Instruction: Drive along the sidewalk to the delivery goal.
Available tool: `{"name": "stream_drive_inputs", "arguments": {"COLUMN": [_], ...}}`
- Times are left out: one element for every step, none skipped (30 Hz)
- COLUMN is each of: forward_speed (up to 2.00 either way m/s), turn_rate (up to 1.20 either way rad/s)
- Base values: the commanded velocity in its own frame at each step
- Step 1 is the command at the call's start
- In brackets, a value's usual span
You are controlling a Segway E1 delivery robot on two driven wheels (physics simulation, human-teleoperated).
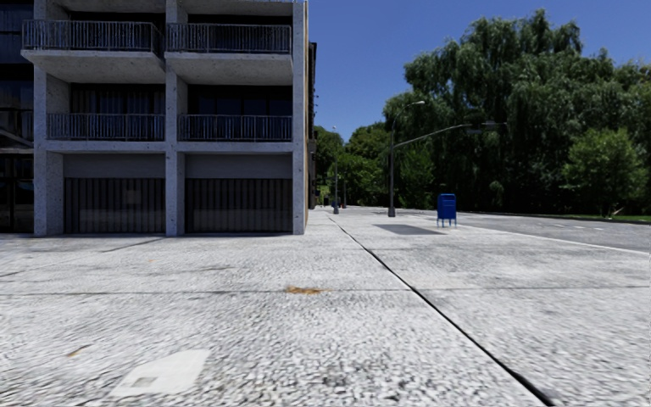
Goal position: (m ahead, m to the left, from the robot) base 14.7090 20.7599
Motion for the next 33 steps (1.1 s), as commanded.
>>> {"name": "stream_drive_inputs", "arguments": {"forward_speed": [1.94,1.94,1.94,1.94,1.94,1.94,1.94,1.94,1.94,1.94,1.94,1.94,1.94,1.94,1.94,1.94,1.94,1.94,1.94,1.94,1.94,1.94,1.94,1.94,1.94,1.94,1.94,1.94,1.94,1.94,1.94,1.94,1.94], "turn_rate": [1.2,1.2,1.2,1.2,1.2,1.2,1.2,1.2,1.2,1.2,1.2,1.2,1.2,1.2,1.14,1.05,1.05,0.98,0.94,0.93,0.93,0.85,0.74,0.64,0.53,0.4,0.31,0.15,0.1,0.09,0.09,0.05,0.02]}}
